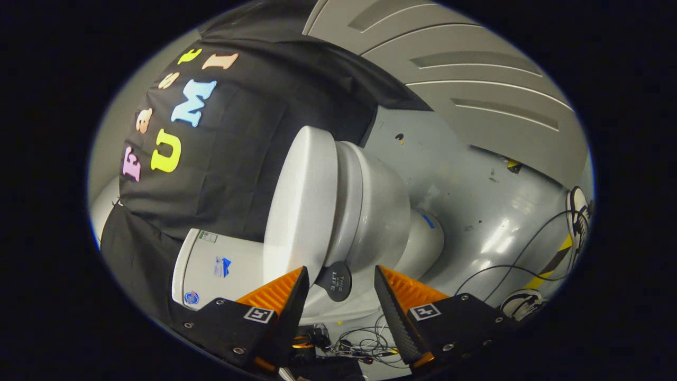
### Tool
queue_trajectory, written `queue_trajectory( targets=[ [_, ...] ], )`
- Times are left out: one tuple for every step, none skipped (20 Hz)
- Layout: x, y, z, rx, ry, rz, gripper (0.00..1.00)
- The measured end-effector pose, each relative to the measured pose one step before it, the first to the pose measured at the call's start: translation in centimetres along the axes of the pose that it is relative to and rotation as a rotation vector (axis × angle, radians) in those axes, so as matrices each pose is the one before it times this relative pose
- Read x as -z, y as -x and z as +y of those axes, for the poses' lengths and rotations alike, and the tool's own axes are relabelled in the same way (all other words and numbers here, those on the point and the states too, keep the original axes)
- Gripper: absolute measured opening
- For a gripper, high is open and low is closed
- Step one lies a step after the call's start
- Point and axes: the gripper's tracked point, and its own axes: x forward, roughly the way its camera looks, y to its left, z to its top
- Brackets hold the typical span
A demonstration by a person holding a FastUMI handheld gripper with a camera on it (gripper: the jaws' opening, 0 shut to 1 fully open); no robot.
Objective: Open the toilet lid.
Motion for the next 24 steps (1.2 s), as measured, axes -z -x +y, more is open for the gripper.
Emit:
queue_trajectory(
  targets=[
    [0.136, -0.437, 0.242, -0.01709, -0.02269, -0.00144, 0.74],
    [0.161, -0.427, 0.122, -0.00890, -0.01612, 0.00038, 0.72],
    [0.300, -0.384, 0.054, -0.01258, -0.01408, -0.00031, 0.70],
    [-0.189, 0.126, 0.295, -0.01853, -0.02307, -0.01848, 0.67],
    [-0.156, -0.138, 0.060, -0.01043, -0.02550, -0.01562, 0.58],
    [0.106, -0.064, -0.373, 0.00799, -0.02919, -0.00775, 0.53],
    [0.525, 0.035, -0.143, -0.00693, -0.04110, 0.02017, 0.41],
    [0.616, 0.129, -0.121, -0.00755, -0.02526, 0.01237, 0.37],
    [0.474, -0.074, -0.356, -0.00501, -0.00505, 0.00360, 0.26],
    [-0.031, -0.029, 0.353, -0.01437, -0.00840, -0.00867, 0.20],
    [-0.244, -0.054, -0.225, 0.00348, 0.00688, -0.00328, 0.13],
    [-0.069, -0.035, -0.100, 0.00021, 0.01225, -0.00280, 0.11],
    [0.013, -0.006, 0.164, -0.00454, 0.00550, -0.00067, 0.11],
    [0.064, 0.105, 0.281, -0.00475, 0.00595, -0.00229, 0.11],
    [-0.009, 0.019, 0.164, -0.00098, 0.01600, -0.00811, 0.08],
    [-0.045, -0.028, 0.248, 0.00237, 0.02430, -0.00968, 0.06],
    [0.043, 0.093, 0.050, 0.00587, 0.02312, -0.01003, 0.03],
    [-0.019, 0.022, -0.027, 0.00864, 0.01277, -0.00778, 0.02],
    [-0.005, 0.052, 0.061, 0.00700, 0.00672, -0.00739, 0.00],
    [-0.139, 0.078, 0.011, 0.00653, 0.00849, -0.00546, 0.00],
    [0.079, -0.007, 0.039, 0.00855, 0.01676, -0.00587, 0.00],
    [0.094, -0.030, 0.035, 0.01029, 0.02488, -0.00357, 0.00],
    [-0.041, 0.023, 0.021, 0.00855, 0.02705, -0.00219, 0.00],
    [0.007, -0.103, 0.082, 0.00567, 0.01256, 0.00099, 0.00]
  ],
)
